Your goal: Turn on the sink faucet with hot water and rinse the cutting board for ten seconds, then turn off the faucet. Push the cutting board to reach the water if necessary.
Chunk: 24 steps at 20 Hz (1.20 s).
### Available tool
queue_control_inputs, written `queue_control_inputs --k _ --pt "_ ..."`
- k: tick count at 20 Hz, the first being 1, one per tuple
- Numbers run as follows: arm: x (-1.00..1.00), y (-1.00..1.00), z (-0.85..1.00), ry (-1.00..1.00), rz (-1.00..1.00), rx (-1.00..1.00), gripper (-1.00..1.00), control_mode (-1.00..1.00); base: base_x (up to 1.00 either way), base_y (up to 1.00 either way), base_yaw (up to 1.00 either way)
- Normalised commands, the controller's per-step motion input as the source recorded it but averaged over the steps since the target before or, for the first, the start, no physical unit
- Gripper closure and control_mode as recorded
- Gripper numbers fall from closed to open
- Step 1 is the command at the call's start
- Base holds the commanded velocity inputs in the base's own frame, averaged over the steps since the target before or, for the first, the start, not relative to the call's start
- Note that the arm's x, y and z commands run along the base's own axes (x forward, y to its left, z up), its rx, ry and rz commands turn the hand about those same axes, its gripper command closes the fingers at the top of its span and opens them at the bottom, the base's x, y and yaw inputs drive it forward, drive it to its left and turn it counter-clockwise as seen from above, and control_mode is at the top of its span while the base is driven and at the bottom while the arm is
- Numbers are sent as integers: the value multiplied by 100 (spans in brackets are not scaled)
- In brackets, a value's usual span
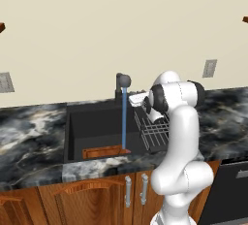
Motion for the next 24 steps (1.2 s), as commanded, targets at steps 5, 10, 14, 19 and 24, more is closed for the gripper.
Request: queue_control_inputs --k 5,10,14,19,24 --pt "0 0 0 0 0 0 100 -100 0 0 0" --pt "0 0 0 0 0 0 100 -100 0 0 0" --pt "0 0 0 0 0 0 100 -100 0 0 0" --pt "0 0 0 0 0 0 100 -100 0 0 0" --pt "0 0 0 0 0 0 100 -100 0 0 0"
